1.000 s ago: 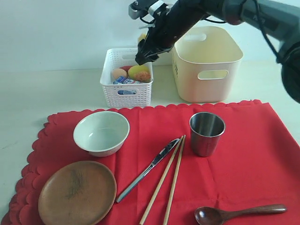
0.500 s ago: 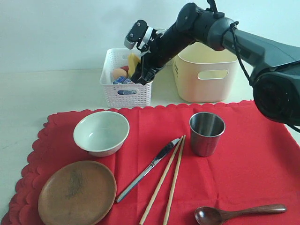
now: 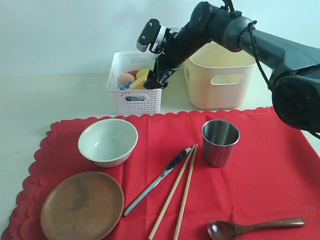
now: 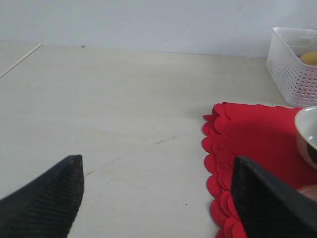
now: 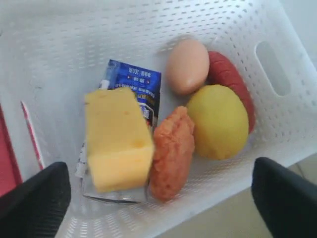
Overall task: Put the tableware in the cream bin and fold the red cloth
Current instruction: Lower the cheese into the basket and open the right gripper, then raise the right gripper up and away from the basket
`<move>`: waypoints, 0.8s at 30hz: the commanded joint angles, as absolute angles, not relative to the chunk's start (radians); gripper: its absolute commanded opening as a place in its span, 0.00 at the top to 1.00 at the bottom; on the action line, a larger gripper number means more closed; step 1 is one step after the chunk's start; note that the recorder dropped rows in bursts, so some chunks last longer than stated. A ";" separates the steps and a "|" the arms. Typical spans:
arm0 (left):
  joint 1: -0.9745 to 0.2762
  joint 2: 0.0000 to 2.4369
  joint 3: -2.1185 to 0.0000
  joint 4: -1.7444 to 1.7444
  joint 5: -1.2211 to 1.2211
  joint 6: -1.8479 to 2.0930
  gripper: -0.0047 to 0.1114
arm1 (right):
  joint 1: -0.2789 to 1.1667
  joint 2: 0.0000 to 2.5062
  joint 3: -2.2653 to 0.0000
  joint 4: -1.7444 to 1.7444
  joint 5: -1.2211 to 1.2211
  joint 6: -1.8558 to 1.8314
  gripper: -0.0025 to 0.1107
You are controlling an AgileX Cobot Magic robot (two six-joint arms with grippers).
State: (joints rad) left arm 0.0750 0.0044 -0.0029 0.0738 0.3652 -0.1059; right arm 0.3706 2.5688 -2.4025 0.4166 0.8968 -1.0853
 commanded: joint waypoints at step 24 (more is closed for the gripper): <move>0.069 0.000 0.000 0.075 0.354 -0.108 0.29 | 0.349 2.124 -2.217 0.012 1.221 -0.238 0.98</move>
State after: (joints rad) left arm 0.0750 0.0044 -0.0029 0.0738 0.3652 -0.1059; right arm 0.3542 2.1868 -2.2935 0.0211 1.2147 -0.2664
